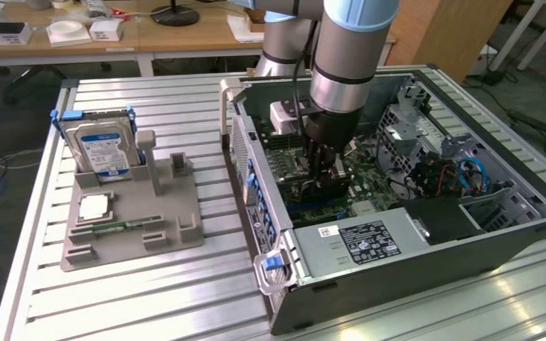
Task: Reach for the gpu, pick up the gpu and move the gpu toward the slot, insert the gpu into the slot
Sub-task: 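Insert the gpu into the slot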
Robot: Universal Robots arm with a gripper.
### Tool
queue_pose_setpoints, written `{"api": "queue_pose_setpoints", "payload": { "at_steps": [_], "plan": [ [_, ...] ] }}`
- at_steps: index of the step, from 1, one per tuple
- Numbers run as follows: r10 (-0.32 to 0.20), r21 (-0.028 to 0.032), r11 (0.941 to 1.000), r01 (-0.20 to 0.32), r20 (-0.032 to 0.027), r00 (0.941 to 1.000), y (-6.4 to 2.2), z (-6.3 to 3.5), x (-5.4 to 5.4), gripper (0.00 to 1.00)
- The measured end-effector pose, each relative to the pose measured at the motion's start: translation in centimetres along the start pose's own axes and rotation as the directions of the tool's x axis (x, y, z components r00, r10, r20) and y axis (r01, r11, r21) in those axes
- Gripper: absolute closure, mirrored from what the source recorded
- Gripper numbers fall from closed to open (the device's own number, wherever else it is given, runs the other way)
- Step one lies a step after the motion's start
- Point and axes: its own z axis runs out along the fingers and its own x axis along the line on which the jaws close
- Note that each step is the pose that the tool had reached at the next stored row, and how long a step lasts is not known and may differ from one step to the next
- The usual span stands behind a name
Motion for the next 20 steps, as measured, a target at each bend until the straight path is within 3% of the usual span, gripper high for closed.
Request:
{"api": "queue_pose_setpoints", "payload": {
  "at_steps": [20],
  "plan": [
    [0.000, 0.0000, 1.0000, 0.000, -0.0002, 1.0000, -0.01, -0.25, -0.04, 0.74]
  ]
}}
